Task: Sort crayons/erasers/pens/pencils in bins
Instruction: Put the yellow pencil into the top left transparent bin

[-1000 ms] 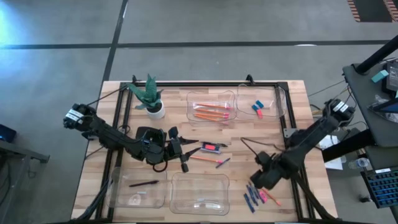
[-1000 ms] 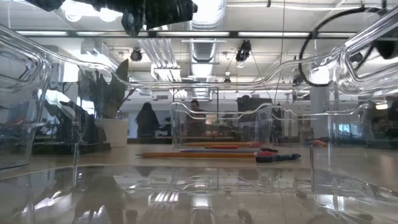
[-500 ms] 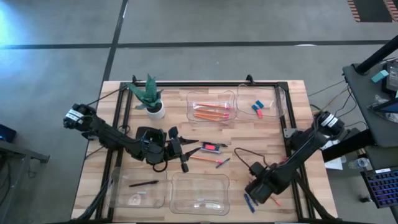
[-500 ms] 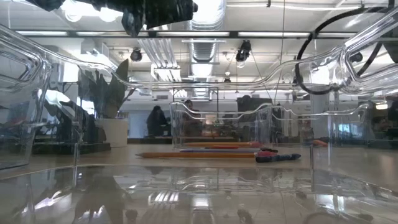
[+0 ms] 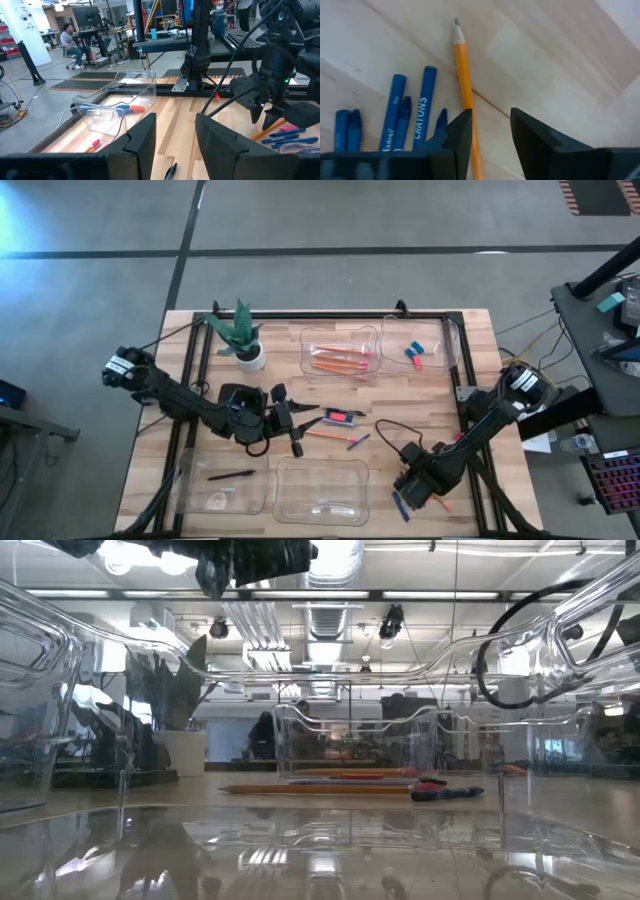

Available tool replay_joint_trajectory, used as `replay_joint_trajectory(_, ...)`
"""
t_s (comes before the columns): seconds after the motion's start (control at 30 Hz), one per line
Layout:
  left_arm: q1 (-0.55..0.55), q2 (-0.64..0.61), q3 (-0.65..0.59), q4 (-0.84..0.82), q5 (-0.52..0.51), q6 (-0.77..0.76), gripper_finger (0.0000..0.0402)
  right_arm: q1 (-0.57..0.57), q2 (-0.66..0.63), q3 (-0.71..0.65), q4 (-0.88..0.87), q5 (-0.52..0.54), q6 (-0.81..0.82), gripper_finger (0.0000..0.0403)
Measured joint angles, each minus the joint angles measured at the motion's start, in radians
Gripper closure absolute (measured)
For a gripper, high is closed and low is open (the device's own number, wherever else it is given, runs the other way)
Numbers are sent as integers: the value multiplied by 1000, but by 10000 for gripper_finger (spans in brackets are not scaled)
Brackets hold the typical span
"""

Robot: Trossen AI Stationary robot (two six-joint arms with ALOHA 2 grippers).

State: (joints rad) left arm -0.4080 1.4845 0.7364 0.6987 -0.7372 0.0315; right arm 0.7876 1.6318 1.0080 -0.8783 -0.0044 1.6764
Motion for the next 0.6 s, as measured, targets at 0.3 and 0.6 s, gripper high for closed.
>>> replay_joint_trajectory(0.3,0,0,0,0,0,0,277,0,-21,-1,-10,4,0,275)
replay_joint_trajectory(0.6,-1,0,-2,0,0,0,277,0,-22,-2,-6,4,12,275)
